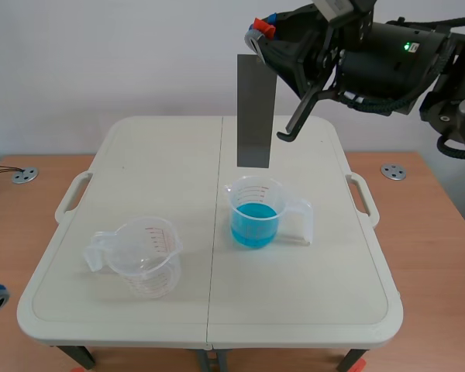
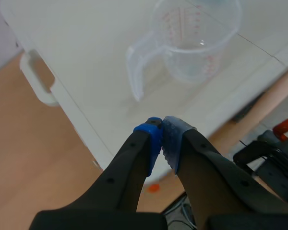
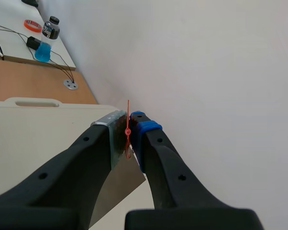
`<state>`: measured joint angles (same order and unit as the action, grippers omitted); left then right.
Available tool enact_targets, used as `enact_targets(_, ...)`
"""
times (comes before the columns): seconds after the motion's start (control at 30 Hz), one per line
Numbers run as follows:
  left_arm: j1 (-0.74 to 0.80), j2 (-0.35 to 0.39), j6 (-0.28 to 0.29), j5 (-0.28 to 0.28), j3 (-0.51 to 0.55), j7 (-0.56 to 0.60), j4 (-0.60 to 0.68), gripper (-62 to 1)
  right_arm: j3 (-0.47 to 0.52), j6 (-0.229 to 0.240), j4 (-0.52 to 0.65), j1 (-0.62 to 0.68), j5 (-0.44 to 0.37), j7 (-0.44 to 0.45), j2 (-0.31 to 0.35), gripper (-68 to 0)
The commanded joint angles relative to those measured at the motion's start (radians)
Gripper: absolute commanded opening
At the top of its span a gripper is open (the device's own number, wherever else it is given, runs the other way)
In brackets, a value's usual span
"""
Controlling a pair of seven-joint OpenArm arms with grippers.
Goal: Hold the metal plate by the orange handle, dip it into the blue solution, take it out and point at it, then put the plate back in the beaker on the left.
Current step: 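Put the plate into the left beaker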
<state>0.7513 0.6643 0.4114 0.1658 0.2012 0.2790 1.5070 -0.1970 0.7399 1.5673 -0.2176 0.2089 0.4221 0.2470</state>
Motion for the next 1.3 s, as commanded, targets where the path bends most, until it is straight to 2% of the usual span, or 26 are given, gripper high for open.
enact_targets(0.0, 0.030, -0.008, -0.006, 0.025, 0.018, 0.032, 0.008, -59.6, 0.009, 0.006, 0.022, -0.015, -0.018, 0.018, 0.013, -66.2)
enact_targets(0.2, 0.176, -0.008, -0.006, 0.037, 0.050, 0.104, 0.008, -59.6, 0.009, 0.006, 0.022, -0.015, -0.018, 0.018, 0.013, -66.2)
enact_targets(0.37, 0.230, -0.008, -0.006, 0.037, 0.050, 0.115, 0.008, -59.6, 0.009, 0.006, 0.023, -0.015, -0.019, 0.019, 0.013, -66.2)
enact_targets(0.9, 0.232, -0.016, -0.005, 0.034, 0.050, 0.114, 0.008, -59.6, 0.001, 0.006, 0.042, -0.027, -0.040, 0.021, -0.010, -66.2)
enact_targets(1.27, 0.232, -0.016, -0.005, 0.032, 0.050, 0.113, 0.006, -59.6, -0.117, 0.006, 0.042, -0.086, -0.045, 0.018, -0.010, -66.2)
